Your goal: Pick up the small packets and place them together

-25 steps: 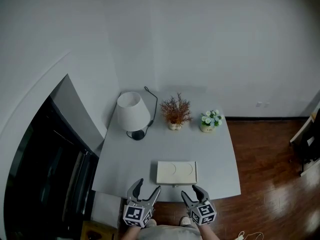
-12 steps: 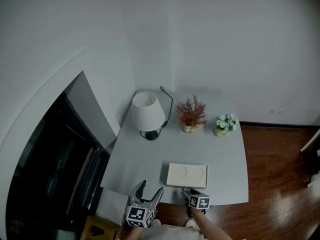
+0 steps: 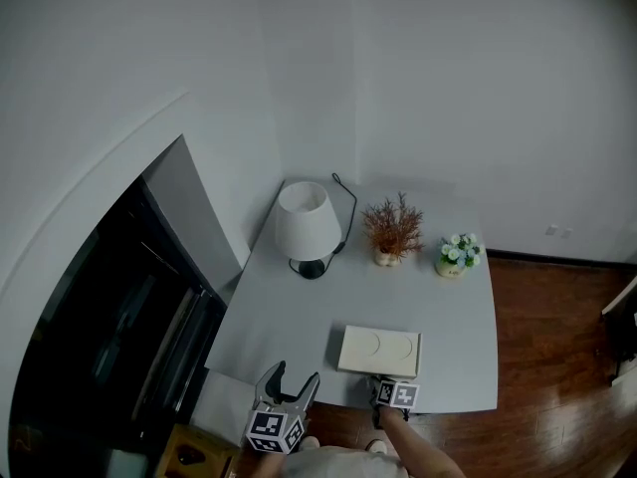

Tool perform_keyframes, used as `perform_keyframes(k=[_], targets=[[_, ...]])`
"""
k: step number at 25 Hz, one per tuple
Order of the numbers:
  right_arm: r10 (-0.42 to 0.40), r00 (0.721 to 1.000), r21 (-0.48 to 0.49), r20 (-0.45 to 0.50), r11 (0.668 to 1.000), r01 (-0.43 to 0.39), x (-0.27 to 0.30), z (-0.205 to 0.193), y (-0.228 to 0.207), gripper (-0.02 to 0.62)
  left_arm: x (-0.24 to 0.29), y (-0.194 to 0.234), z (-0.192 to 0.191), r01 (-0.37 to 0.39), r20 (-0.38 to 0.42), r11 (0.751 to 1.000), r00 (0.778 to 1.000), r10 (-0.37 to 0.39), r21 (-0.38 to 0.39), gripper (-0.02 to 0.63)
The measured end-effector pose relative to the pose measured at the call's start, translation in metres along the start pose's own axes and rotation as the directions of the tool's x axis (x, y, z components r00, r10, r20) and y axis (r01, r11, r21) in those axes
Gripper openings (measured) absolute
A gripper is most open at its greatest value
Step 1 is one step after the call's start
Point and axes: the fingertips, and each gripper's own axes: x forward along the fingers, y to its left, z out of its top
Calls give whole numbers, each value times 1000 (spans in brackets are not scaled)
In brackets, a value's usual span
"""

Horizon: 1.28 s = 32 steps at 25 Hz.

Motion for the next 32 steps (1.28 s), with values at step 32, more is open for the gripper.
perform_keyframes(k=[32], targets=[[200, 947, -73, -251, 972, -225, -59, -129, 45, 114, -1, -43, -32, 150, -61, 986, 986, -155, -77, 311]])
